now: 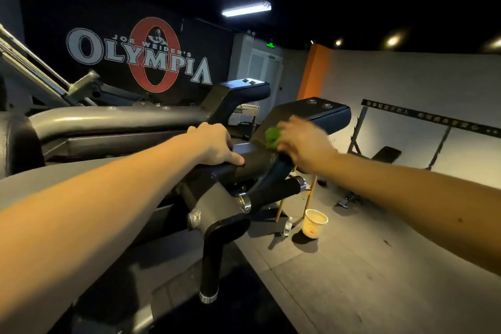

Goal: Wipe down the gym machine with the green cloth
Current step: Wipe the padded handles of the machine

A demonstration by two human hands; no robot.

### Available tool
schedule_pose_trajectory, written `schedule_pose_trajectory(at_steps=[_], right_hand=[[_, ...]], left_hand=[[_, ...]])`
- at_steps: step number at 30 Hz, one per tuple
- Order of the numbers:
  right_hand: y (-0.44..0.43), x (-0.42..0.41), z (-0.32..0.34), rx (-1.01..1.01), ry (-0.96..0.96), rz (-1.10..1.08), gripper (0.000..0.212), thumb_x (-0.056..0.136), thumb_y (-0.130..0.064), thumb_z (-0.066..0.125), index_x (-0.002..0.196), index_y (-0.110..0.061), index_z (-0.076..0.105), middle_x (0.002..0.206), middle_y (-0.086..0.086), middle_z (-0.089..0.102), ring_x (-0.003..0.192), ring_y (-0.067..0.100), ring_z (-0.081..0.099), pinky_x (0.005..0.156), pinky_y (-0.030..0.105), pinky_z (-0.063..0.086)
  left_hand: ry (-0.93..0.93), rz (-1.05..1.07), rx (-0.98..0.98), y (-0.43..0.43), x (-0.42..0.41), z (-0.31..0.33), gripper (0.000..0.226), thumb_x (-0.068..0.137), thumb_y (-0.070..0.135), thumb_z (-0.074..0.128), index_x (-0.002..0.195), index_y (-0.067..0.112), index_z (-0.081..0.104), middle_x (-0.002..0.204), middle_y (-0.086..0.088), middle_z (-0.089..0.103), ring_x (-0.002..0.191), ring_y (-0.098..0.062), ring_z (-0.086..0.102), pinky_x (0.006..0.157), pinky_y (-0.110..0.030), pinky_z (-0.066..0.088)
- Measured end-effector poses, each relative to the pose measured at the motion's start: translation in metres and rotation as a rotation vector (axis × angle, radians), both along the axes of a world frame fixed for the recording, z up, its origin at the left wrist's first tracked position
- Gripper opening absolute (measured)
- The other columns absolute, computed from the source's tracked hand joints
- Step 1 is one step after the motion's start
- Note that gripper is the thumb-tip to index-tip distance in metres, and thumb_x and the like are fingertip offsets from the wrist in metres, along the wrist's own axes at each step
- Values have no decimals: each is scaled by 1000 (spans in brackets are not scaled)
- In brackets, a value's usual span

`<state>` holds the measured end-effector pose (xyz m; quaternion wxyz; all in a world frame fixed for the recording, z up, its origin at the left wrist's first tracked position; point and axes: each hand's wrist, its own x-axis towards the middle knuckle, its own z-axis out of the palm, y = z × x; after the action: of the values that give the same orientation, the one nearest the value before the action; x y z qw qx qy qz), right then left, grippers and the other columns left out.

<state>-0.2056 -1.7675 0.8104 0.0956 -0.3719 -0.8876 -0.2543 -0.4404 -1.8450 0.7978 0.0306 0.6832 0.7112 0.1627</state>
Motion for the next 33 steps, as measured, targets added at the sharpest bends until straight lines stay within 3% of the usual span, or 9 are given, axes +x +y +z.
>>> schedule_pose_trajectory(at_steps=[3, 6, 11, 16, 18, 22, 25, 28, 33], right_hand=[[-7, 4, -7, -194, -35, 52, 33, 105, -34, 51, 135, -30, 64, 154, -6, 49, 149, 20, 33, 122, 43, 28], [18, -2, 15, -94, -187, 83, 34, 107, -38, 44, 135, -34, 63, 151, -10, 52, 148, 10, 33, 125, 35, 10], [71, -47, 28, 66, -284, -180, 33, 102, -40, 45, 126, -31, 66, 143, -4, 59, 146, 20, 36, 125, 50, 7], [64, -78, 21, 5, -285, -172, 37, 100, -39, 43, 116, -21, 72, 126, 5, 66, 122, 28, 54, 110, 46, 40], [50, -77, 7, -161, -196, -129, 35, 103, -35, 43, 118, -20, 71, 123, 5, 67, 115, 27, 58, 103, 45, 46], [16, -54, 9, -337, -47, -11, 42, 110, -36, 36, 141, -22, 59, 137, 7, 62, 124, 27, 58, 105, 41, 44], [1, -26, 9, -415, -122, 4, 45, 110, -36, 37, 154, -29, 42, 157, 5, 45, 148, 26, 36, 121, 43, 27], [6, -15, 5, -442, -115, 19, 46, 108, -35, 42, 154, -29, 40, 161, 2, 40, 154, 25, 23, 126, 45, 18], [9, -64, 2, -441, 44, 79, 41, 109, -32, 43, 147, -22, 54, 150, 6, 54, 137, 25, 49, 113, 33, 32]], left_hand=[[2, 2, -14, 4, -2, -1, 69, 79, 71, 70, 135, 32, 64, 136, -2, 63, 127, -29, 54, 106, -46, 42], [22, 4, -30, 5, -2, 0, 68, 80, 71, 69, 136, 33, 63, 136, -2, 62, 127, -30, 54, 107, -46, 42], [55, 29, -14, 3, -2, 1, 67, 78, 74, 69, 127, 28, 67, 127, -4, 65, 122, -31, 56, 102, -44, 41], [72, 84, 9, -2, -6, 0, 77, 73, 81, 67, 125, 24, 68, 125, -5, 65, 124, -31, 54, 100, -45, 39], [67, 85, 14, -4, -6, -1, 77, 74, 80, 66, 126, 24, 66, 127, -5, 65, 124, -31, 54, 101, -45, 38], [92, 74, -10, -8, -13, 3, 79, 73, 80, 68, 131, 28, 62, 130, -3, 63, 126, -31, 52, 102, -45, 40], [156, 88, -55, -10, -27, 8, 83, 69, 82, 68, 134, 31, 59, 131, -2, 61, 126, -30, 50, 102, -44, 42], [54, 59, -120, -11, -40, 9, 77, 68, 79, 73, 123, 25, 67, 120, 0, 66, 110, -23, 61, 101, -43, 49], [-13, 5, -108, -8, -42, 6, 64, 67, 76, 77, 100, 21, 76, 93, 2, 72, 86, -17, 67, 90, -42, 56]])
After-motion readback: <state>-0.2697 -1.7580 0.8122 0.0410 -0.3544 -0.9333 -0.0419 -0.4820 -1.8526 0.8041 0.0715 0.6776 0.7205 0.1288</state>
